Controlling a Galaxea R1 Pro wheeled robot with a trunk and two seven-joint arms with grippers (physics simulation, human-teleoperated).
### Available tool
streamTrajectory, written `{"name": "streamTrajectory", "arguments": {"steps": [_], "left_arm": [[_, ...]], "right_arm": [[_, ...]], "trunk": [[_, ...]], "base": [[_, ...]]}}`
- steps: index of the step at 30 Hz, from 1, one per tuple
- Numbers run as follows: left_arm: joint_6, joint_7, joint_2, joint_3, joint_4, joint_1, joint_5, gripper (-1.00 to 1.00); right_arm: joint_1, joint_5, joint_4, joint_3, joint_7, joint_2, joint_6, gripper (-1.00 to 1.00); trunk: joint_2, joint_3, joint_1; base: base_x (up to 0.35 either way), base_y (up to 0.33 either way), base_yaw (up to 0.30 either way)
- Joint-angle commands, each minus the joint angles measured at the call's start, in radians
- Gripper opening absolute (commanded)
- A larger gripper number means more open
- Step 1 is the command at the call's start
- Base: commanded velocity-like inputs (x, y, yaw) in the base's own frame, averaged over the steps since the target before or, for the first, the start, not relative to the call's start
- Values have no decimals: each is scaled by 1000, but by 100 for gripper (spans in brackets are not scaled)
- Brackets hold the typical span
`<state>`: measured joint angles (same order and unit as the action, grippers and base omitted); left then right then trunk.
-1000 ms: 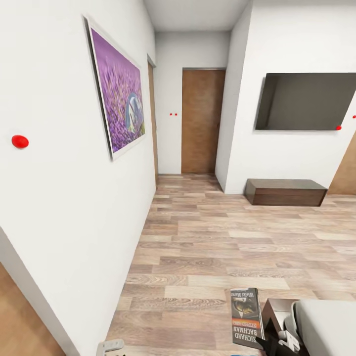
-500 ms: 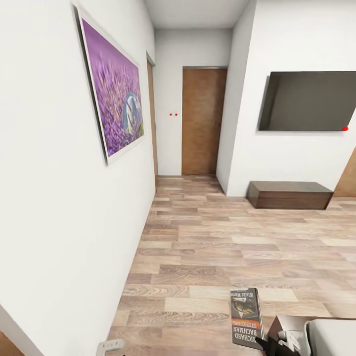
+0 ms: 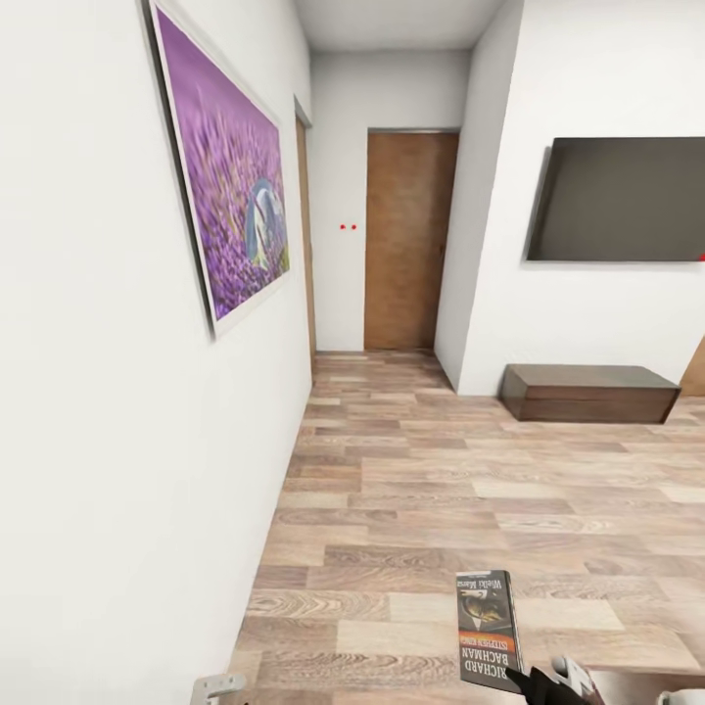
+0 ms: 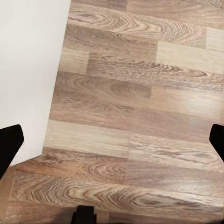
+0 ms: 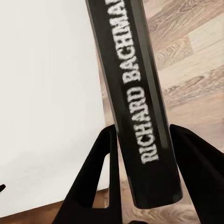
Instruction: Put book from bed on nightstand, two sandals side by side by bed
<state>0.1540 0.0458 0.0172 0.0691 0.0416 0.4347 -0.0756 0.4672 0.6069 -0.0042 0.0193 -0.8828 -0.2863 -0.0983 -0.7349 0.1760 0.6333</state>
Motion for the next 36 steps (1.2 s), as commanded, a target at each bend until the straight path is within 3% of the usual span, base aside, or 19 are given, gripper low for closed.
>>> {"name": "streamTrajectory", "arguments": {"steps": [1,23,36], "left_arm": [[2,5,0,6,-1,1,-7,100],[2,5,0,6,-2,1,-7,100],[2,5,0,6,-2,1,-7,100]], "right_arm": [[1,11,0,-2,-4,0,-11,-100],[1,11,0,-2,-6,0,-11,-100],[1,11,0,-2,-7,1,-11,-100]], "trunk": [[-1,1,1],[-1,1,1],[-1,1,1]], "base": [[315,67,0],[70,8,-24],[246,43,-1]]}}
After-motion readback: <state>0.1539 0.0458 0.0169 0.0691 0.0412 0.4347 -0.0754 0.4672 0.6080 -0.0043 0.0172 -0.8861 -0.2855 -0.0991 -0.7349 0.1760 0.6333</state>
